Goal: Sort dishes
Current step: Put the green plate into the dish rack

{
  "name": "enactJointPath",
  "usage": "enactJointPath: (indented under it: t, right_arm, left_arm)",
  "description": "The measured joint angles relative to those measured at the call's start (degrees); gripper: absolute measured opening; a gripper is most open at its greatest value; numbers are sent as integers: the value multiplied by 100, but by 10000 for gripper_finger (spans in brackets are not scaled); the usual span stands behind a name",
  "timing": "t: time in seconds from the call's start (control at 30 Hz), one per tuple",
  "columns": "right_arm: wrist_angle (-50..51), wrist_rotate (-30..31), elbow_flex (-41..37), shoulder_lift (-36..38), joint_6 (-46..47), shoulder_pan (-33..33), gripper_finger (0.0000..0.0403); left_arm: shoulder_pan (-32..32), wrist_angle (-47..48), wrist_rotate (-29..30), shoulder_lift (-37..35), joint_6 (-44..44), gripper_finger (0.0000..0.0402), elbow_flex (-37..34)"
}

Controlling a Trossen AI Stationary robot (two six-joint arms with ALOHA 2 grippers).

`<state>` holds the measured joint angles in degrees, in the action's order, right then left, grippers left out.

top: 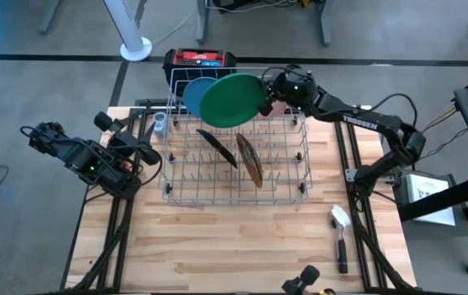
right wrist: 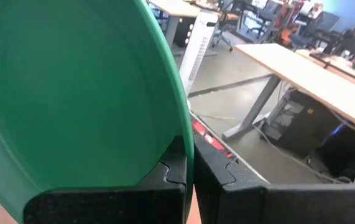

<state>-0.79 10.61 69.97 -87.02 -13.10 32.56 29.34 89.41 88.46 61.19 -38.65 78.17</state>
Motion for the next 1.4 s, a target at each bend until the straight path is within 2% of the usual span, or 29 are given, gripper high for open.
enactJointPath:
  t: [0.87,1.4]
  right_arm:
    - [138,-10,0,-656,600,9,0]
    - [478,-4,0,-691,854,11,0]
  left_arm:
    - [0,0,-6,-2,17,211,0]
    - [0,0,1,-2,17,211,0]
